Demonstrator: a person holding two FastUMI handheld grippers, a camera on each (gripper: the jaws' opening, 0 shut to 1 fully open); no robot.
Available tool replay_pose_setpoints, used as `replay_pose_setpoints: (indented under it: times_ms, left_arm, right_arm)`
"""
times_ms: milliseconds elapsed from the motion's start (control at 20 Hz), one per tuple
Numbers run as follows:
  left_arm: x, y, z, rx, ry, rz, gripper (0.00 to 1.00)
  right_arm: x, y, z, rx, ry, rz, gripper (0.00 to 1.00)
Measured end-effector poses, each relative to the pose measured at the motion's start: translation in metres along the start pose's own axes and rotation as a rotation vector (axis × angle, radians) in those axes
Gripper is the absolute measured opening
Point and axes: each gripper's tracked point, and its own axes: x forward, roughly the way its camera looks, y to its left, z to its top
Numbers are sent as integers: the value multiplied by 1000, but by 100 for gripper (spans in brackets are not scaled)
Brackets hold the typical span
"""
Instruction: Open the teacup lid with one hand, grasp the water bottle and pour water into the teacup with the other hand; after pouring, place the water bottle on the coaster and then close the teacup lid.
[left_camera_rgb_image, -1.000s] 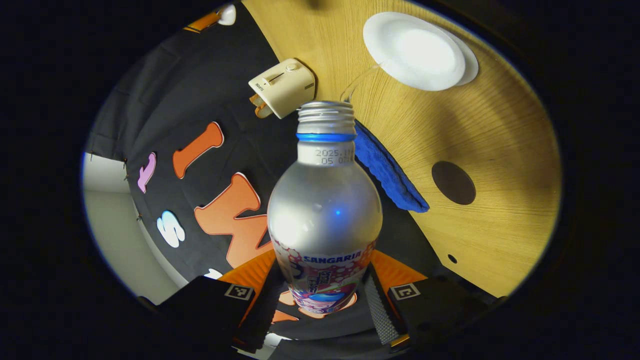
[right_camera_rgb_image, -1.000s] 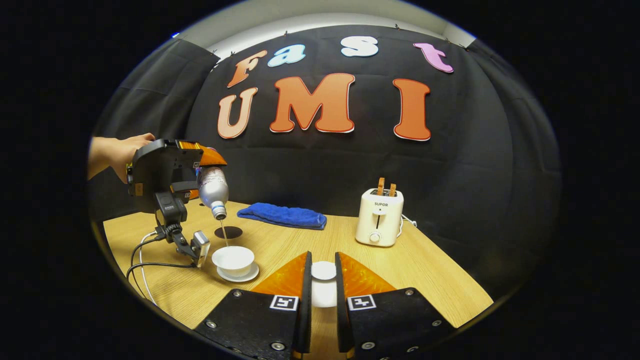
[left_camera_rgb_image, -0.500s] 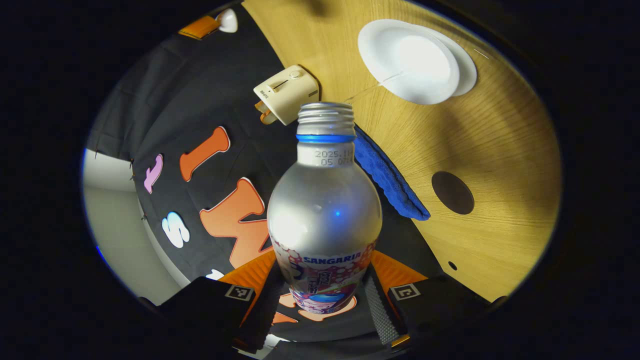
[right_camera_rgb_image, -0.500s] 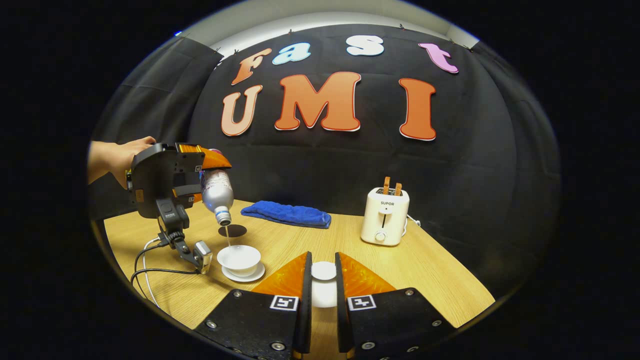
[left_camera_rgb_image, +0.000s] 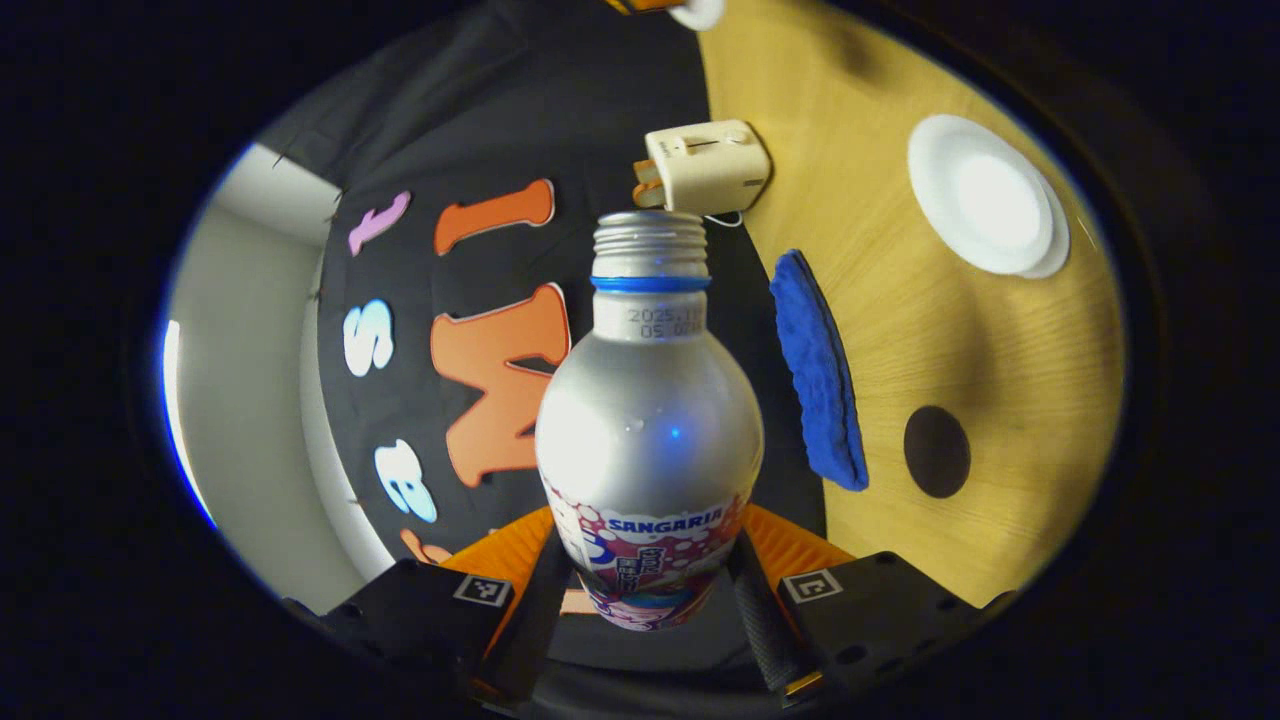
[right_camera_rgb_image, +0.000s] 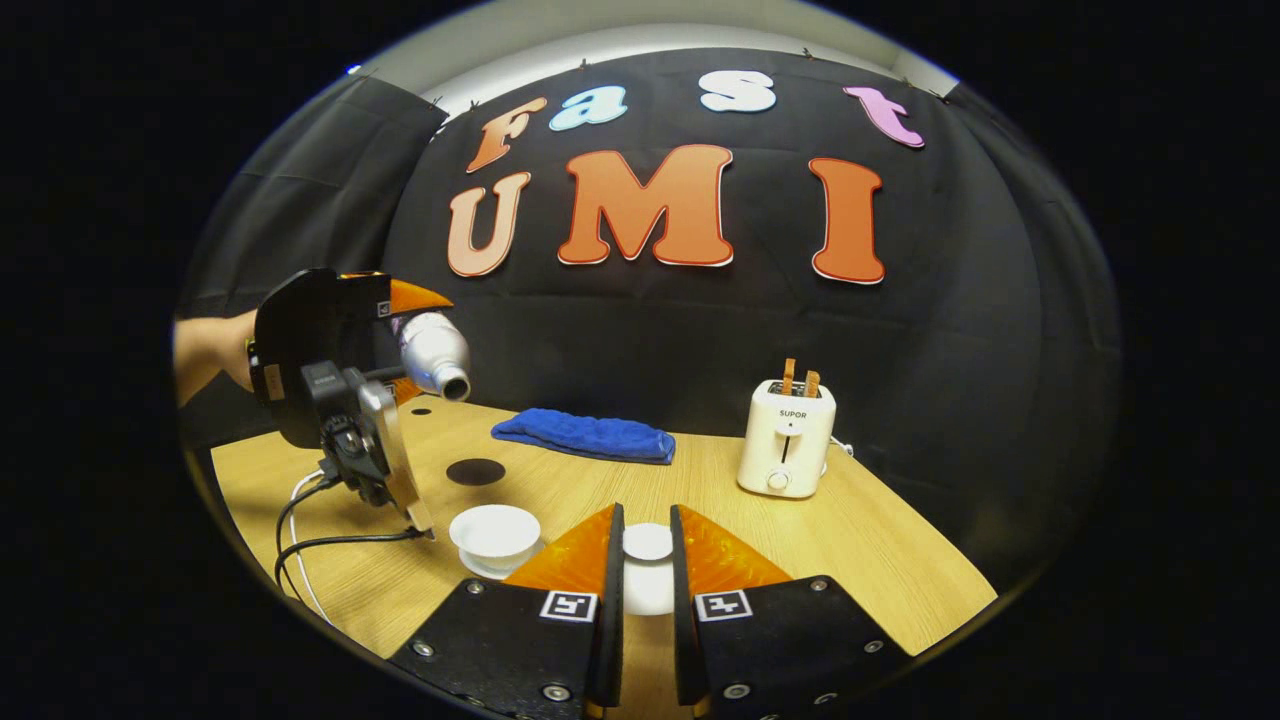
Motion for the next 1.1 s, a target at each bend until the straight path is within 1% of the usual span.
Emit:
replay_pose_setpoints:
  times_ms: [50, 100, 150, 200, 350, 400, 500, 550, 650, 800, 850, 1000, 1100]
  left_arm:
    - [-3, 0, -7, -96, 18, -3, 88]
    - [-5, 1, -13, -182, 37, 8, 83]
    - [-9, 7, -19, -265, 48, 22, 88]
    - [-11, 10, -22, -352, 55, 41, 83]
    - [-5, 16, -25, -582, 65, 91, 83]
    - [-3, 18, -24, -643, 61, 106, 78]
    - [2, 22, -20, -781, 45, 134, 88]
    - [4, 24, -21, -853, 39, 148, 83]
    - [10, 23, -23, -1007, 30, 159, 83]
    - [15, 9, -19, -1254, -18, 106, 83]
    - [14, 5, -22, -1318, -9, 86, 84]
    - [19, -8, -17, -1489, 0, 21, 84]
    - [23, -19, -18, -1571, 13, -4, 84]
  right_arm:
    - [3, 1, 1, 1, 1, 0, 22]
    - [4, 3, 1, 1, 3, 0, 22]
    - [6, 5, 1, 0, 7, 1, 22]
    - [9, 7, 3, 1, 9, 2, 22]
    - [14, 17, 7, -1, 8, 12, 22]
    - [16, 20, 8, -5, 10, 12, 22]
    - [19, 27, 11, -15, 10, 21, 22]
    - [20, 30, 12, -20, 11, 26, 22]
    - [23, 35, 14, -30, 11, 33, 22]
    - [27, 44, 17, -37, 11, 50, 22]
    - [29, 47, 18, -39, 9, 54, 22]
    - [36, 55, 18, -54, 12, 78, 22]
    - [40, 61, 19, -59, 11, 93, 22]
